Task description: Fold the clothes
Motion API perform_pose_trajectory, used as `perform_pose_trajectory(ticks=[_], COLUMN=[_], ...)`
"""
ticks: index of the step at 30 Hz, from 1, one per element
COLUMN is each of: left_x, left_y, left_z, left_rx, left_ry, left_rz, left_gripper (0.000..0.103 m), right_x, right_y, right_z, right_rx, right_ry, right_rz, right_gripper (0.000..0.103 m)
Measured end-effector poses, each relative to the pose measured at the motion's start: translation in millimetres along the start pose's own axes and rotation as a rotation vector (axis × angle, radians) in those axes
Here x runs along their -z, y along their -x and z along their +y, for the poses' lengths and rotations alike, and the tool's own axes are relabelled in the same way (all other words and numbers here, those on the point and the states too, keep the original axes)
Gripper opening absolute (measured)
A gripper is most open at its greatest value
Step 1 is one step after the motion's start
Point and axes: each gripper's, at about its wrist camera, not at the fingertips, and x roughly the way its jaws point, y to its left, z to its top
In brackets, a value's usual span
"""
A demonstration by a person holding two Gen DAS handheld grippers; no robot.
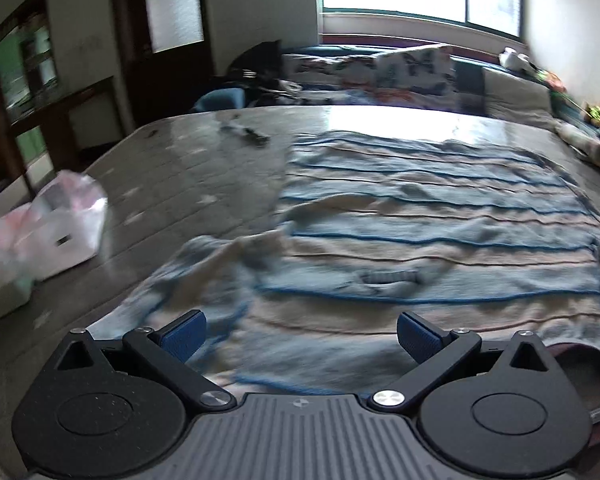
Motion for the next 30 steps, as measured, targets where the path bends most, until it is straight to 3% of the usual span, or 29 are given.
perform_pose_trajectory(ticks=[7,12,18,24,28,30], left_x=[11,16,20,21,20,19], left_y=[7,14,11,8,8,9], left_z=[40,70,94,99,101,103], left_rx=[-0.094,-0.175,-0.208,-0.198,-0.168,-0.148], left_ry=[0.099,0.191,0.281,0.31,0.308,0.317], left_rz=[0.004,0.003,0.027,0.032,0.011,0.001], left_gripper=[0.102,0.095,0.079,0.061,0.026,0.017], right_x=[3,2,3,2,2,2], right_y=[-4,-5,-6,-6,-5,-5], right_z=[6,6,7,7,8,7], right_rx=[0.004,0.005,0.004,0.004,0.005,0.004], right_ry=[0.002,0.001,-0.001,0.0,-0.002,-0.001], right_rz=[0.015,0.015,0.013,0.013,0.011,0.01], right_gripper=[0.076,0.077,0.079,0.079,0.079,0.079])
